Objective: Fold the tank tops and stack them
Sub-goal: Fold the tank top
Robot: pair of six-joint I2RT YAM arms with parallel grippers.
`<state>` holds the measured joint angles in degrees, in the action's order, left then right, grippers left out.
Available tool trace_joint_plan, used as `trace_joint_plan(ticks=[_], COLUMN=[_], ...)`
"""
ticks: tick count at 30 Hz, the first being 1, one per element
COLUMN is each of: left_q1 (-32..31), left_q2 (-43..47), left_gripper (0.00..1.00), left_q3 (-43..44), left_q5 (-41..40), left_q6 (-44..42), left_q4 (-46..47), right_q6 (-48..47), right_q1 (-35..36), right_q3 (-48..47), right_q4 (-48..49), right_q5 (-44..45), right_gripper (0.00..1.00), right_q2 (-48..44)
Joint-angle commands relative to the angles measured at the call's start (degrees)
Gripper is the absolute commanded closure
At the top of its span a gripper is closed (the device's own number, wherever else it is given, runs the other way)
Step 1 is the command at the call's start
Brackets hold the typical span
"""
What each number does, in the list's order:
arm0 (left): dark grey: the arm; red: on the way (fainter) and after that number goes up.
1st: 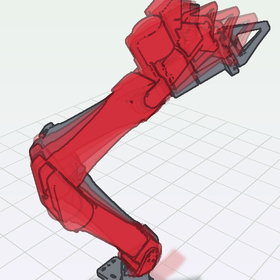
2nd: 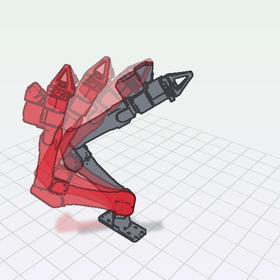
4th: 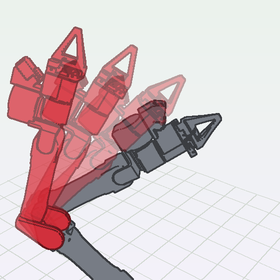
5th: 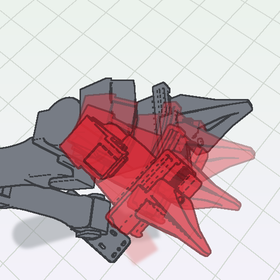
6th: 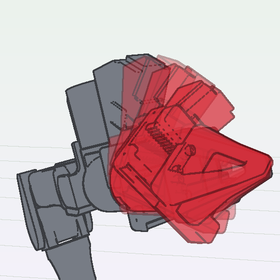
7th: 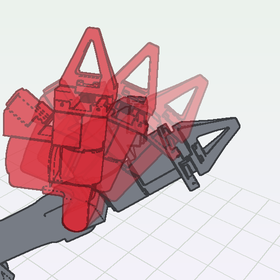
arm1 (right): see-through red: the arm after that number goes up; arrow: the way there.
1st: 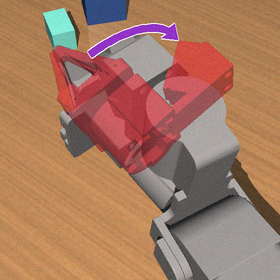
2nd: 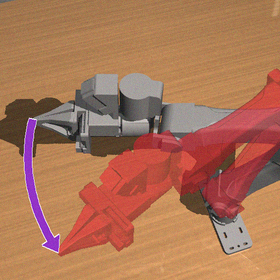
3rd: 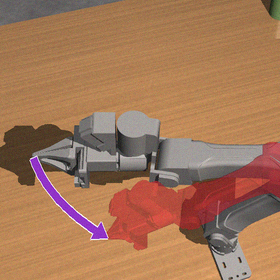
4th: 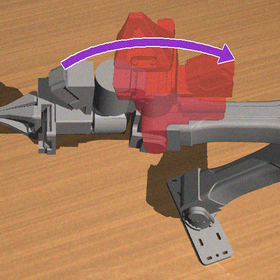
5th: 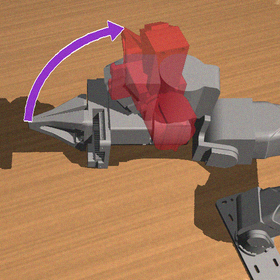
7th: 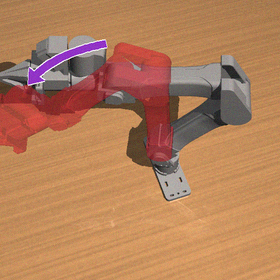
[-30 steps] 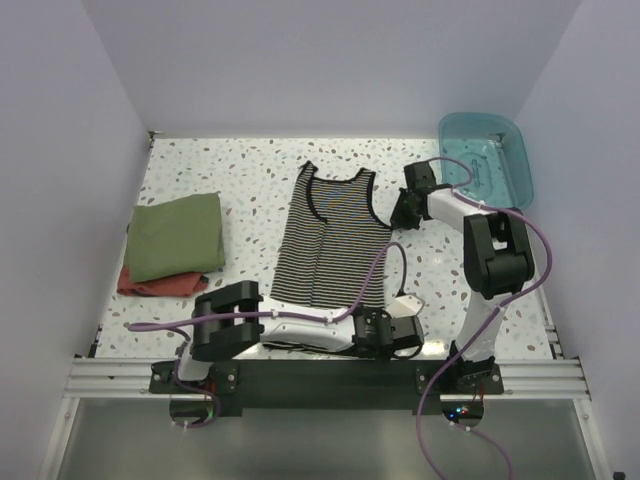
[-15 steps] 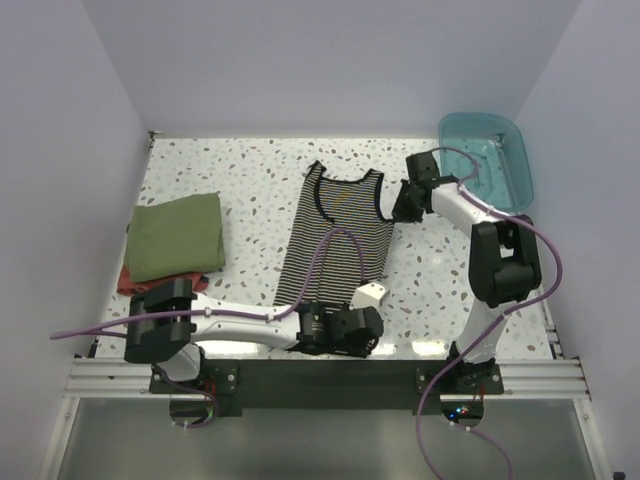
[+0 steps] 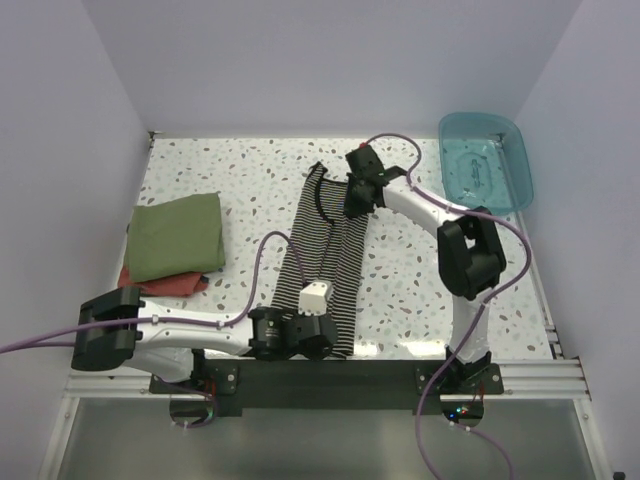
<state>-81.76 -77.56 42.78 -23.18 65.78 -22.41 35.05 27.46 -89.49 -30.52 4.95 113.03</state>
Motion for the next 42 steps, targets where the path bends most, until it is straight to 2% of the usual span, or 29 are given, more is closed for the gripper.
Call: trace_joint_plan(ticks=[1, 12, 23, 24, 25, 26, 27, 30, 32, 35, 38, 40, 42], left_q1=[0.0, 0.0, 0.0, 0.0, -0.1, 0.0, -0.1, 0.1, 0.1, 1.5, 6.3, 11.2, 15.2], left_q2=[3.2, 6.6, 6.4, 6.3, 6.1, 6.2, 6.5, 7.2, 7.7, 8.6, 10.8, 11.9, 12.5], left_gripper=[1.00, 1.00, 0.99, 0.88, 0.84, 0.79, 0.69, 0.56, 0.54, 0.53, 0.57, 0.62, 0.67], left_q3=[-2.0, -5.2, -5.5, -5.2, -4.9, -4.3, -4.0, -1.9, 0.3, 2.4, 1.4, 0.5, -0.2], left_q5=[-2.5, -2.8, -3.4, -3.5, -3.6, -4.0, -4.3, -6.2, -7.8, -9.1, -7.1, -4.8, -3.3], left_q6=[6.5, 10.6, 11.7, 11.7, 11.6, 11.5, 11.5, 11.0, 10.4, 9.5, 5.5, 1.3, -1.8], left_q4=[-4.2, -9.2, -11.6, -11.8, -12.3, -12.6, -12.9, -14.7, -16.5, -18.4, -16.4, -13.3, -10.3], right_q6=[2.1, 3.8, 4.2, 4.2, 4.2, 4.1, 4.0, 3.1, 2.7, 2.2, 2.6, 3.0, 3.9], right_q1=[1.5, 4.0, 4.1, 4.1, 4.1, 4.1, 4.1, 4.1, 4.1, 4.3, 5.4, 7.2, 8.7], right_q3=[-4.3, -8.6, -9.5, -9.6, -9.5, -9.2, -8.6, -8.4, -9.4, -8.1, -4.0, -2.3, -0.3], right_q4=[-1.3, -1.4, -1.1, -1.1, -1.1, -0.5, 0.0, 1.2, -0.1, -1.2, -0.6, 0.0, 0.5], right_q5=[3.2, 3.8, 4.3, 4.2, 4.2, 3.6, 3.2, 2.1, 2.5, 2.6, 3.8, 4.7, 5.5], right_gripper=[1.00, 1.00, 1.00, 1.00, 0.97, 0.88, 0.84, 0.70, 0.65, 0.65, 0.65, 0.66, 0.71], right_q2=[2.7, 7.3, 8.3, 8.2, 8.2, 7.7, 7.4, 5.8, 5.1, 2.6, 0.0, -0.9, -0.9])
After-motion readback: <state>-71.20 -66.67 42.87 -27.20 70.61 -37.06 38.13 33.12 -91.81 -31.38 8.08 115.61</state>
